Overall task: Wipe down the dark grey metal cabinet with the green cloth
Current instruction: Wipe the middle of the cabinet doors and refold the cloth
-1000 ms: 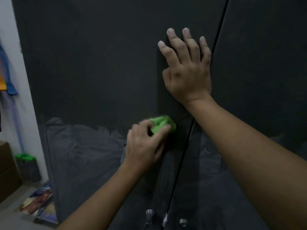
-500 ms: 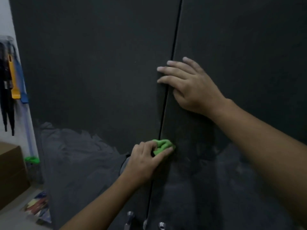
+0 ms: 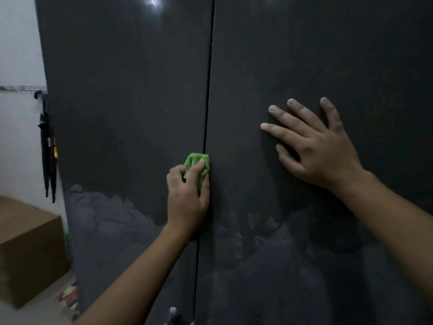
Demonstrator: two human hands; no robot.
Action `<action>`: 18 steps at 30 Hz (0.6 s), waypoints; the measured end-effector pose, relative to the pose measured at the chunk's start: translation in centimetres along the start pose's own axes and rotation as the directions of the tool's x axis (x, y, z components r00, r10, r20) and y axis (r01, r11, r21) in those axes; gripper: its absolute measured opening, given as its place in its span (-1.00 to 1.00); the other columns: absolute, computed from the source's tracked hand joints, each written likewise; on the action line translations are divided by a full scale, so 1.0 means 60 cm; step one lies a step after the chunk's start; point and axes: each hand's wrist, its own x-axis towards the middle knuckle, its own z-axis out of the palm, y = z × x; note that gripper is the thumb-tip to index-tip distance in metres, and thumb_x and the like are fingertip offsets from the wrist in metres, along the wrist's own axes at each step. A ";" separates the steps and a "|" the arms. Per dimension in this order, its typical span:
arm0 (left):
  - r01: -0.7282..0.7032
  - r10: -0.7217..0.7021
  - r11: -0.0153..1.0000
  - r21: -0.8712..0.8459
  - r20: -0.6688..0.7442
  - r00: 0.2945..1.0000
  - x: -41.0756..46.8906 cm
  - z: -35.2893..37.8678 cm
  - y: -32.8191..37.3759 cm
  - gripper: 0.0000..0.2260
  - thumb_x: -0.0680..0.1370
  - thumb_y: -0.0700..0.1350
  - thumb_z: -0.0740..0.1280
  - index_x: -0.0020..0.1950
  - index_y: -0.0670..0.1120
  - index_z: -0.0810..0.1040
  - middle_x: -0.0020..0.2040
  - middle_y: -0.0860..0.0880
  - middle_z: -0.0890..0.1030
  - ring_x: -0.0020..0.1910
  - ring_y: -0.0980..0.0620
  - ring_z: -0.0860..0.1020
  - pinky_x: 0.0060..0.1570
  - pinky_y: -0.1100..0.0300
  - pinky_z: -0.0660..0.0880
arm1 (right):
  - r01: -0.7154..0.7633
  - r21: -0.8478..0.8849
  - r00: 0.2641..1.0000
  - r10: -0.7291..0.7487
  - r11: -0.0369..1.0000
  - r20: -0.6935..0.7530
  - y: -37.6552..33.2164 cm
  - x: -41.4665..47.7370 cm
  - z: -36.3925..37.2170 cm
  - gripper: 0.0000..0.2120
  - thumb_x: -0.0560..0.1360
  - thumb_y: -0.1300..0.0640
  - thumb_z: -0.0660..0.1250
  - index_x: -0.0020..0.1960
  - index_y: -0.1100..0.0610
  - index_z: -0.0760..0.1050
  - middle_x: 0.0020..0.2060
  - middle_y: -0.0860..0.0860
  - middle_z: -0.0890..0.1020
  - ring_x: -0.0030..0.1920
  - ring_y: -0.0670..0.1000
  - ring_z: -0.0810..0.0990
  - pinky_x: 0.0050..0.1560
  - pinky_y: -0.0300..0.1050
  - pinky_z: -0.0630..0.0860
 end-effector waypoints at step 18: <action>0.093 -0.104 0.992 -0.082 -0.152 0.983 0.103 0.001 0.037 -0.78 0.59 -0.08 0.30 0.22 -0.05 0.55 0.02 -0.01 0.34 0.01 0.04 0.37 0.01 0.31 0.32 | 0.000 -0.083 0.999 -0.004 0.997 -0.048 -0.010 -0.009 0.016 -0.49 0.61 -0.01 0.10 0.55 -0.04 0.32 0.59 -0.01 0.24 0.59 0.10 0.19 0.53 0.38 -0.02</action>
